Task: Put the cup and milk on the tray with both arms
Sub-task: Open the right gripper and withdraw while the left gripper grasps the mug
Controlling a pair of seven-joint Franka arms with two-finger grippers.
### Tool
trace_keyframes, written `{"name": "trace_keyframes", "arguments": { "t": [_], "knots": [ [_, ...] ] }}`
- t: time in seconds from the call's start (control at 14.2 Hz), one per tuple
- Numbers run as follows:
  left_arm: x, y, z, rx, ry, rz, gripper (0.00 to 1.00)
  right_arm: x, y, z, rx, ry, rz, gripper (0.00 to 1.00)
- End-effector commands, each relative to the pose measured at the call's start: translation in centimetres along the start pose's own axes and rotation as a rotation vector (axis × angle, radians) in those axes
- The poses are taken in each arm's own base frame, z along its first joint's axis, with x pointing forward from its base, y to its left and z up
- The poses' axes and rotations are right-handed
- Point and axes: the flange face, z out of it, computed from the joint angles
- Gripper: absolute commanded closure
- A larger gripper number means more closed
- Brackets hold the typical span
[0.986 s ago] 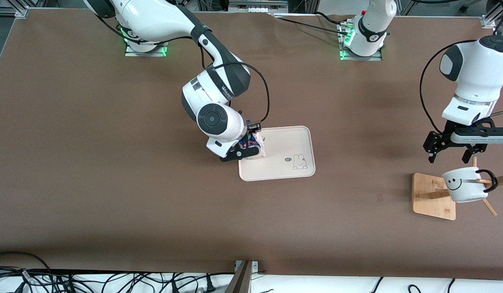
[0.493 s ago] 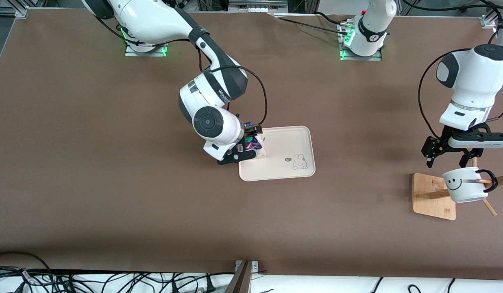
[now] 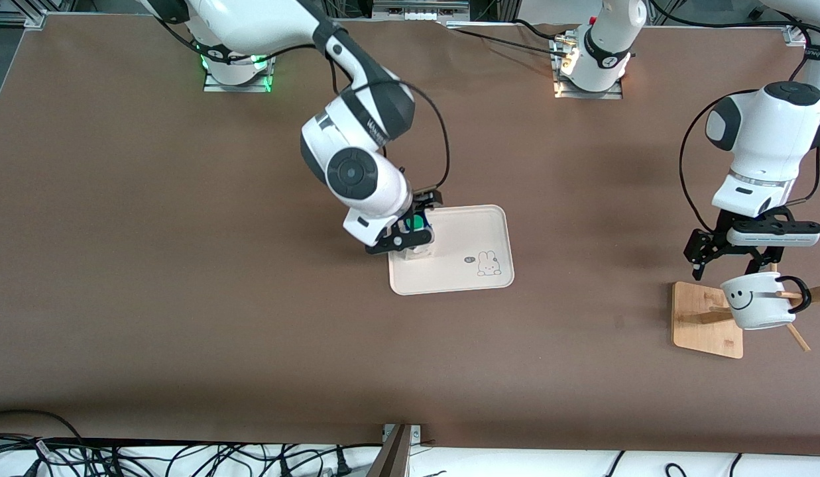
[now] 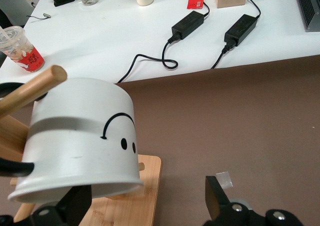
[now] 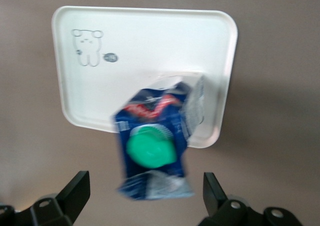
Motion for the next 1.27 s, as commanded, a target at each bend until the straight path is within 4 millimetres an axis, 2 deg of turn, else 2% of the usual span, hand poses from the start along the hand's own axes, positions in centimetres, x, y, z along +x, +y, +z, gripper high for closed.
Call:
{"name": "trace_keyframes", "arguments": {
  "t": [0.0, 0.07, 0.21, 0.35, 0.49, 0.63, 0.85, 0.99, 1.06, 1.2],
  "knots": [
    [1.0, -0.3, 0.2, 0.006, 0.023, 0.023, 0.0, -2.3, -1.7, -2.9, -0.004, -0.003, -0.014, 0.0],
    [1.1, -0.4, 0.2, 0.007, 0.024, 0.022, 0.0, -2.8, -1.7, -4.1, -0.007, -0.004, -0.018, 0.0],
    [1.8, -0.6, 0.0, 0.011, 0.037, 0.023, 0.0, -4.7, -1.2, -9.4, -0.062, 0.029, -0.029, 0.0],
    [2.3, -0.8, 0.3, 0.013, 0.044, 0.021, 0.0, -5.3, 2.1, -15.4, -0.142, 0.113, 0.055, 0.0],
    [2.6, -0.9, 0.7, 0.014, 0.047, 0.021, 0.01, -4.1, 7.1, -18.9, -0.212, 0.166, 0.141, 0.0],
    [2.5, -0.9, 1.1, 0.012, 0.042, 0.02, 0.09, -3.7, 10.8, -22.6, -0.239, 0.229, 0.197, 0.0],
    [2.3, -1.6, 1.1, 0.021, 0.039, 0.016, 0.27, -2.8, 16.5, -25.3, -0.269, 0.251, 0.255, 0.0],
    [2.2, -1.8, 1.2, 0.025, 0.038, 0.018, 0.49, -1.7, 21.2, -25.8, -0.294, 0.226, 0.265, 0.0],
    [2.3, -1.9, 1.1, 0.027, 0.039, 0.022, 0.56, -1.2, 24.8, -26.0, -0.294, 0.201, 0.309, 0.0],
    [2.3, -1.9, 1.0, 0.027, 0.041, 0.023, 0.6, -0.1, 31.5, -26.2, -0.295, 0.174, 0.355, 0.0]
  ]
}}
